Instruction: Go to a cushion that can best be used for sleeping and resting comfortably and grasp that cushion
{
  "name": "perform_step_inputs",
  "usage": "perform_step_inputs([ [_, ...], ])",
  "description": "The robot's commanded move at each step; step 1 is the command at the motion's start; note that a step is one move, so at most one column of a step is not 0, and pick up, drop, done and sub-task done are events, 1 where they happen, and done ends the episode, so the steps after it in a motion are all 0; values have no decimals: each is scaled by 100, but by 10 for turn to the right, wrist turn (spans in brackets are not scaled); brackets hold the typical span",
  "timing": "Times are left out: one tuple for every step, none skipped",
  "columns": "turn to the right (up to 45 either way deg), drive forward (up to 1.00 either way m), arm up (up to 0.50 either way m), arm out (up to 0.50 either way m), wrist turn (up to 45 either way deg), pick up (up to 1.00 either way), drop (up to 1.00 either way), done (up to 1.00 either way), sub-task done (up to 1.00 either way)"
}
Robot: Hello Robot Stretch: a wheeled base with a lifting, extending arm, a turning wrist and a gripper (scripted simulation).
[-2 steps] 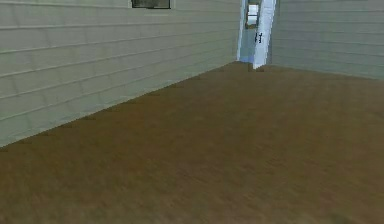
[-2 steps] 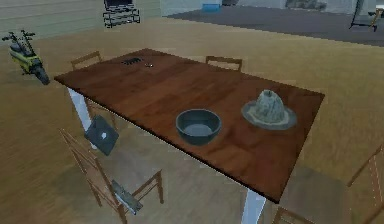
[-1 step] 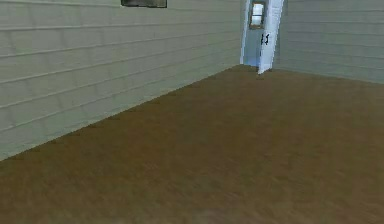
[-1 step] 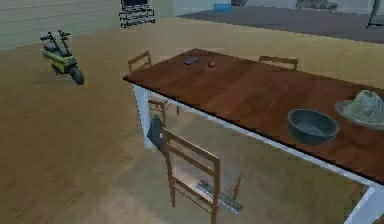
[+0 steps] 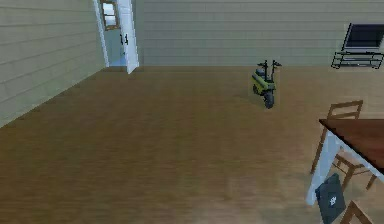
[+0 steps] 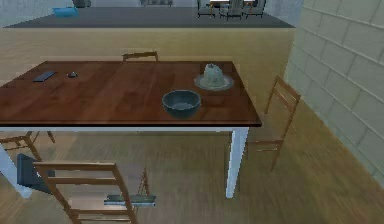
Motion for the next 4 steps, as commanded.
perform_step_inputs([
  [0,80,0,0,0,0,0,0,0],
  [360,0,0,0,0,0,0,0,0],
  [0,100,0,0,0,0,0,0,0],
  [0,90,0,0,0,0,0,0,0],
])
